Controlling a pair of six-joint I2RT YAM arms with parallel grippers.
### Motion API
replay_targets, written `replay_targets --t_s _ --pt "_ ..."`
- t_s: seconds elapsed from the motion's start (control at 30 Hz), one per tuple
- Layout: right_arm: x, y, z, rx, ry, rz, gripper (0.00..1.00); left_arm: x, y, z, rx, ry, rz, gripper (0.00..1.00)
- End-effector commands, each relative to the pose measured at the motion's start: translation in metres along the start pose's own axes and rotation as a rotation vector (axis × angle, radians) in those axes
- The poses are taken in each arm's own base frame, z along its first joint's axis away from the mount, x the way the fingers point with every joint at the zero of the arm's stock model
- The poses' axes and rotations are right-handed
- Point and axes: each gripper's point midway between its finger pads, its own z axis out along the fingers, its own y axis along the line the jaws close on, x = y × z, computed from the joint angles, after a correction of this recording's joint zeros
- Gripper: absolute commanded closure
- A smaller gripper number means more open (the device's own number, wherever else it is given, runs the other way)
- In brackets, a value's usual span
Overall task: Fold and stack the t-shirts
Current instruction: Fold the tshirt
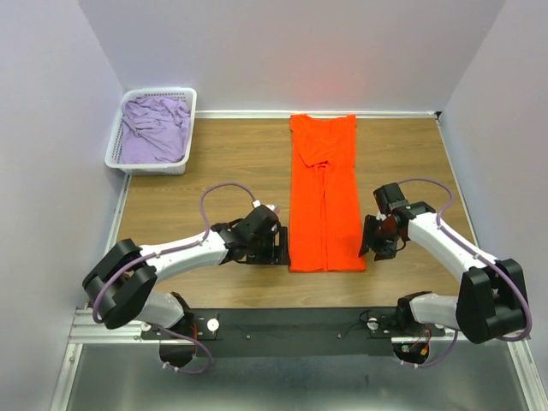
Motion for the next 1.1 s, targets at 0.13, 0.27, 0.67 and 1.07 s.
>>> replay_targets --t_s 0.13,0.27,0.67,1.07 --pt "0.035 0.006 0.007 -0.055 0.103 0.071 0.48 0.007 -0.008 0.021 -0.067 0.036 -0.001 0.21" --pt "0.036 -0.002 0.011 -0.017 0.084 0.090 0.50 0.004 -0.007 0.024 -0.083 0.032 0.007 0.23" --pt "0.042 -0.004 0.029 0.016 0.110 0.115 0.57 -0.004 -0.009 0.028 -0.115 0.032 0.052 0.25" --pt "0.040 -0.004 0.032 0.035 0.099 0.106 0.70 0.000 -0.011 0.035 -0.139 0.069 0.082 0.29"
